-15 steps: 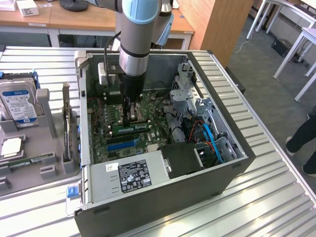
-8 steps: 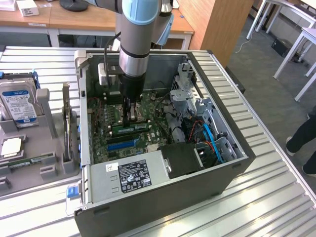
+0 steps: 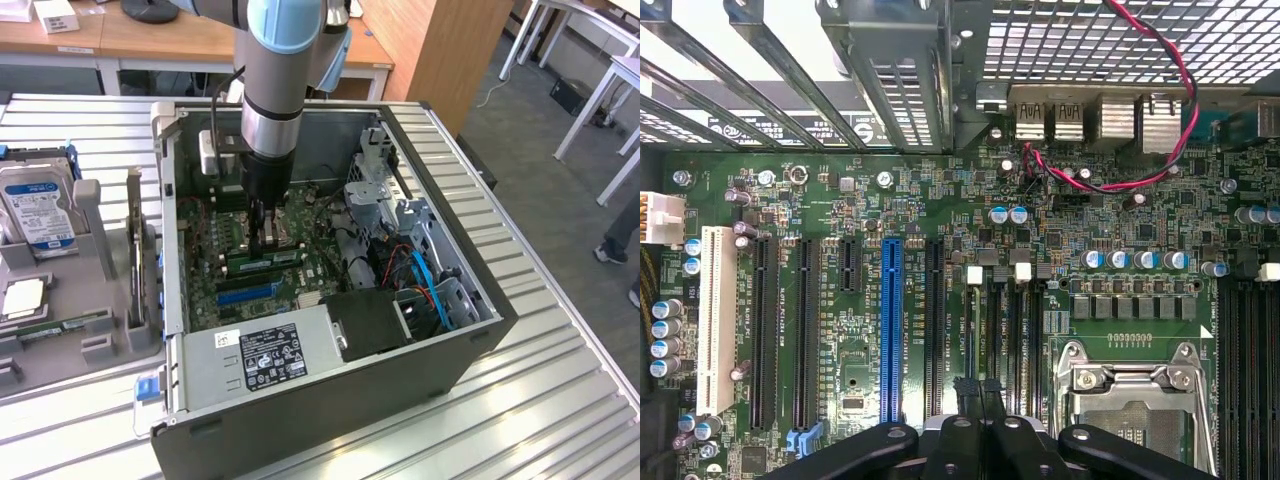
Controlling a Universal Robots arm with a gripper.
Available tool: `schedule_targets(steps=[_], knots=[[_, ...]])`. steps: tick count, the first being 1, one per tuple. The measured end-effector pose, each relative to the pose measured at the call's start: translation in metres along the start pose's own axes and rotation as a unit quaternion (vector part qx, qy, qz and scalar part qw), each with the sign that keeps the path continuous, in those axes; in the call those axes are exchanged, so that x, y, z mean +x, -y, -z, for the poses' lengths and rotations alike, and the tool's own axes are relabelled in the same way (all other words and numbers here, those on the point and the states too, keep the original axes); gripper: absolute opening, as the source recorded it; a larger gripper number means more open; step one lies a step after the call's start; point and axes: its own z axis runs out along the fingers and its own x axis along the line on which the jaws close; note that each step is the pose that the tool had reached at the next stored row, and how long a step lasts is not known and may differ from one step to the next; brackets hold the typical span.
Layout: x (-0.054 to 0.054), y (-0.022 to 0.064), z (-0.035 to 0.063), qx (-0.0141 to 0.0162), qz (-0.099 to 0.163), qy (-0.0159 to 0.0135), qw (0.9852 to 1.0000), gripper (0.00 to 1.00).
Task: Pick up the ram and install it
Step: 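Press down the ram until it locks into place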
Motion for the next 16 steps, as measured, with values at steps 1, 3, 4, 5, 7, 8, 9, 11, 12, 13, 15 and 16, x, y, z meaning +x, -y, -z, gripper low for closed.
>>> schedule_targets(steps=[1,3,4,5,7,8,9,11,12,13,15,16], knots=[[0.0,0.0,0.0,0.0,0.0,0.0,1.0,0.11],[0.0,0.0,0.0,0.0,0.0,0.0,1.0,0.11],[0.0,0.0,0.0,0.0,0.0,0.0,1.0,0.11],[0.0,0.0,0.0,0.0,0.0,0.0,1.0,0.11],[0.0,0.0,0.0,0.0,0.0,0.0,1.0,0.11],[0.0,0.0,0.0,0.0,0.0,0.0,1.0,0.11],[0.0,0.0,0.0,0.0,0.0,0.0,1.0,0.11],[0.0,0.0,0.0,0.0,0.0,0.0,1.0,0.11],[0.0,0.0,0.0,0.0,0.0,0.0,1.0,0.11],[0.0,0.0,0.0,0.0,0.0,0.0,1.0,0.11],[0.0,0.0,0.0,0.0,0.0,0.0,1.0,0.11],[0.0,0.0,0.0,0.0,0.0,0.0,1.0,0.11]])
